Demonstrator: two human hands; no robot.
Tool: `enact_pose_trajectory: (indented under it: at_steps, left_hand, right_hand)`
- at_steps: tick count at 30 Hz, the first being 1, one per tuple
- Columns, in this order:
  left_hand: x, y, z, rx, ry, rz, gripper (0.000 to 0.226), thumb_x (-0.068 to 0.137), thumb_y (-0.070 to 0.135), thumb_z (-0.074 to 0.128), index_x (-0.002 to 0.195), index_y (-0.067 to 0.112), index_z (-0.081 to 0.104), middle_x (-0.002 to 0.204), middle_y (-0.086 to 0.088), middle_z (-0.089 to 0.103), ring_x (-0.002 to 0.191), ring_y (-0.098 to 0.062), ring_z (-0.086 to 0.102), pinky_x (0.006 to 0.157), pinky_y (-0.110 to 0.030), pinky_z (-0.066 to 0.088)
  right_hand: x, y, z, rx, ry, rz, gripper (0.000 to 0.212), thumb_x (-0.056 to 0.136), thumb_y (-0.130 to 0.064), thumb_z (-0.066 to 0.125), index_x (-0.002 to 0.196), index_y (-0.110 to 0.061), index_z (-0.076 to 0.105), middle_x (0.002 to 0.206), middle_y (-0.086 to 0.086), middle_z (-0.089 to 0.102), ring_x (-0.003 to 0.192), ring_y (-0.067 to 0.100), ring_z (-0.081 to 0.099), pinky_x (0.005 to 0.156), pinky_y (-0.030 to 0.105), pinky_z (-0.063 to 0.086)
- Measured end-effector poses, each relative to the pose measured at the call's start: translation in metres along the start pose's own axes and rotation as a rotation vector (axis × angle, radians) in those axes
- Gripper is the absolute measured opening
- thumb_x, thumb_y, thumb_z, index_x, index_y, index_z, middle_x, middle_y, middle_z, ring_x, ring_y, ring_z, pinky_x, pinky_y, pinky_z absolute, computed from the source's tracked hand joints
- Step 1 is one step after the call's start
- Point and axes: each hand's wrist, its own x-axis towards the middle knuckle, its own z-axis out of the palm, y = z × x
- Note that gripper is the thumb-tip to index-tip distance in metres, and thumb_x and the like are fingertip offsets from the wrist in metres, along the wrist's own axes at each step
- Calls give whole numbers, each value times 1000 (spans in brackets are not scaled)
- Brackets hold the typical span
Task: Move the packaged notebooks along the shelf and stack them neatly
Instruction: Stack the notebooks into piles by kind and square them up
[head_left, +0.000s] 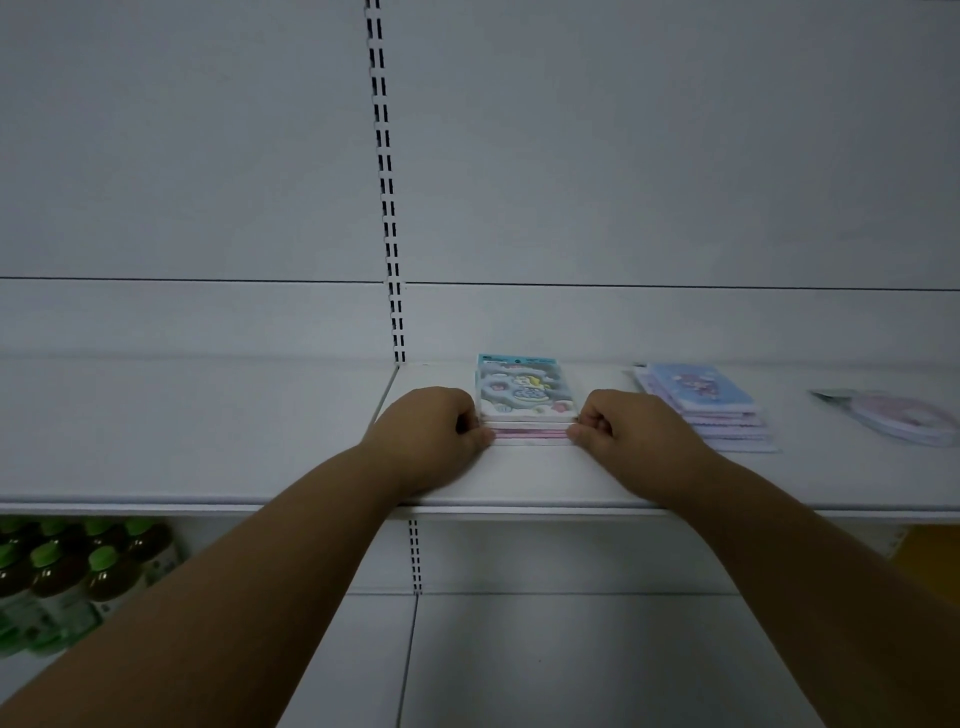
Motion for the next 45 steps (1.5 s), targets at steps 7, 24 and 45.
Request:
enact_pose_trajectory:
  at_steps: [7,24,45]
  left_hand:
    - [-1,2,1,-46,56,-60,37,88,58,50,70,25,52,66,7,57,63,-9,51,54,-29,36]
    - [-10,12,-9,155,139,83,35,97,49,36,76,23,45,62,6,44,60,-18,47,55,-32,34]
    - [74,221,69,-83,-143,-255,35,97,30,46,120,6,57,122,-18,58,110,-32,57,84,-35,44]
  right_hand:
    - [-2,-2,0,-42,33,-16,28,95,-42,47,75,-22,46,67,-3,52,64,14,49,57,31,36]
    - [-8,-9,-1,-157,68,-41,27,100,-38,32,83,-21,44,75,-2,49,70,17,48,64,31,35]
    - [10,149,-72,84,-24,270,42,96,-40,47,76,-5,58,76,14,55,75,25,52,65,26,31]
